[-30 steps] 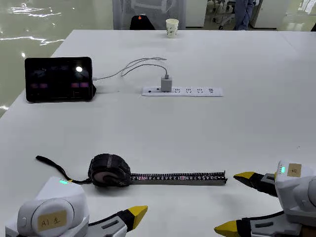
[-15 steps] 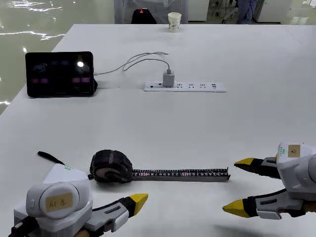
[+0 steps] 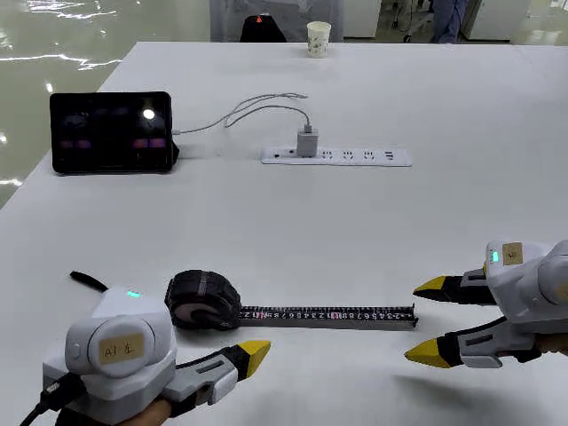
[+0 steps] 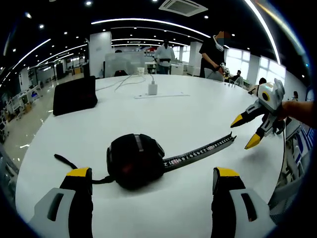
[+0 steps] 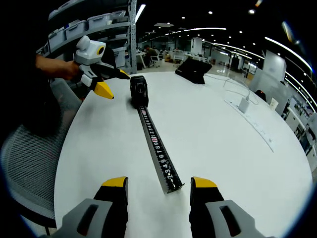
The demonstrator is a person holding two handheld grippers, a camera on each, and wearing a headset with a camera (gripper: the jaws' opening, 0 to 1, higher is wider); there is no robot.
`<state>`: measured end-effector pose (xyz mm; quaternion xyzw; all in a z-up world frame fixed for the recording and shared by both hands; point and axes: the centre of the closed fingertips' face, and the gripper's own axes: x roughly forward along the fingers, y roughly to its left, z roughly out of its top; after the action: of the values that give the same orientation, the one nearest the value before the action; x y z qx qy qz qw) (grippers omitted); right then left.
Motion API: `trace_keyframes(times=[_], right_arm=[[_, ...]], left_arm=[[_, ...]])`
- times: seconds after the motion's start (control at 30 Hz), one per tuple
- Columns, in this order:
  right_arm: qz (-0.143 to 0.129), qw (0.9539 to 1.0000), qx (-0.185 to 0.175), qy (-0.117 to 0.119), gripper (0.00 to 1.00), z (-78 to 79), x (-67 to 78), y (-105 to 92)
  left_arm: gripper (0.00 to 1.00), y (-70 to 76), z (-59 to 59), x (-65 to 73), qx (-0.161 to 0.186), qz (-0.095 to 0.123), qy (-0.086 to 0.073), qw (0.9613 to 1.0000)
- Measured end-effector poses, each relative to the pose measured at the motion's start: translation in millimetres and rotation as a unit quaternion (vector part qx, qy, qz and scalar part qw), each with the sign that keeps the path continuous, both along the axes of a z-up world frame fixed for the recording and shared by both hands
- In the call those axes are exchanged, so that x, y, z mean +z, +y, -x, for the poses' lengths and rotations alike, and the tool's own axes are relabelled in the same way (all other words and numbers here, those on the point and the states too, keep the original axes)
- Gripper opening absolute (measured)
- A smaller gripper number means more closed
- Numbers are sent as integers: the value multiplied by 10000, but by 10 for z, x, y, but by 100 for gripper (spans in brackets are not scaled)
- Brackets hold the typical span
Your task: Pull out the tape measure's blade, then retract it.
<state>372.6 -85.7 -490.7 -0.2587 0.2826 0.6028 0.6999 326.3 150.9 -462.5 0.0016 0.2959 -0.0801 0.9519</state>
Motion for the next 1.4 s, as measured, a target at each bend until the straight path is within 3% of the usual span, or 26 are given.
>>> trace_keyframes(times=[0.6,0.9,1.4], right_arm=[[458,9974,551,-97,24,-103,-167,-13],[605,9953,756,-46,18,-150,-270,-20],[577,9949,832,-22,12,-161,-289,-16]], left_arm=[[98,9,-156,-43,91,36,33,9999],[94,26,-211,-97,143,51,104,9998],[84,44,-309,-176,285,176,228,9992]])
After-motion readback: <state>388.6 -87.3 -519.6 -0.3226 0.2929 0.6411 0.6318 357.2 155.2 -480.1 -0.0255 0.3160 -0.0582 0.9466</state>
